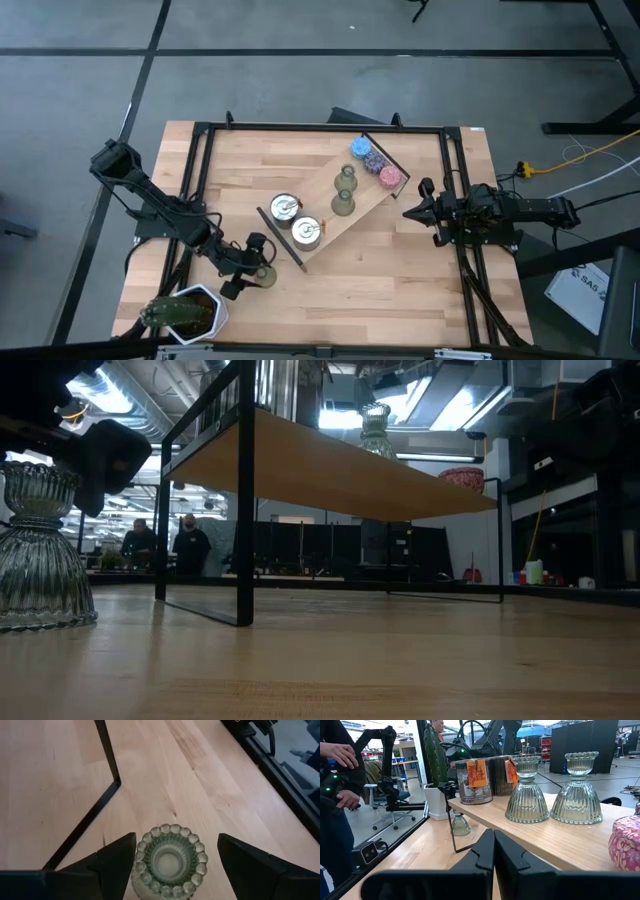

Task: Pick & Place candle stick holders
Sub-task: Put the transparent candle holder on the shelf

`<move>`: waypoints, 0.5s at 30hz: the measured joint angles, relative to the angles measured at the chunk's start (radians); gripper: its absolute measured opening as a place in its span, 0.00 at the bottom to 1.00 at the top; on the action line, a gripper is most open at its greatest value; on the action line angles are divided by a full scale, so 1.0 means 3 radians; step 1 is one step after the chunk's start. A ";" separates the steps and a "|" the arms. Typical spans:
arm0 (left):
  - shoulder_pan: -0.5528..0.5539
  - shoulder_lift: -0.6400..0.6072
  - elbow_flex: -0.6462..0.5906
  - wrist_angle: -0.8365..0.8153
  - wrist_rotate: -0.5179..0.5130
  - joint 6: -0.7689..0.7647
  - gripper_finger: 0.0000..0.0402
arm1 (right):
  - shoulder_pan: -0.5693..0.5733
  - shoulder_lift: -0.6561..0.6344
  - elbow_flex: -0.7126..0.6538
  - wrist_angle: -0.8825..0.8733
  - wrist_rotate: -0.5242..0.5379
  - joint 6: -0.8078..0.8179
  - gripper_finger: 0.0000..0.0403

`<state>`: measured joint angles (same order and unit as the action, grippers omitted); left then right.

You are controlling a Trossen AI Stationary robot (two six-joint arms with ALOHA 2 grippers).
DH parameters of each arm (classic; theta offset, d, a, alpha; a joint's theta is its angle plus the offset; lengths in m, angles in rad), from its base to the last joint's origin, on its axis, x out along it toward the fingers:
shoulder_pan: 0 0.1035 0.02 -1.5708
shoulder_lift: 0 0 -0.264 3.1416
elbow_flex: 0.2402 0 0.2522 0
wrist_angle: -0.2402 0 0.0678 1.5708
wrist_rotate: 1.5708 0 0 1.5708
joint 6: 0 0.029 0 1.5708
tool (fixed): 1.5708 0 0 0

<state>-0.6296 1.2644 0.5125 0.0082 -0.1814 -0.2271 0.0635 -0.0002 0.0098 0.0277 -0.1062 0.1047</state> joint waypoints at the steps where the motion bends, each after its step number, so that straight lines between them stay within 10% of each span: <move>1: 0.0000 0.0000 0.0000 0.0001 0.0000 -0.0018 0.69 | 0.0000 0.0000 0.0001 -0.0001 0.0000 0.0000 0.02; 15: 0.0000 -0.0001 0.0000 0.0001 -0.0023 -0.0077 0.58 | 0.0000 0.0000 0.0001 0.0000 0.0000 0.0000 0.02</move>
<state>-0.6296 1.2640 0.5125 0.0086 -0.1883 -0.2501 0.0635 -0.0002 0.0100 0.0275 -0.1062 0.1047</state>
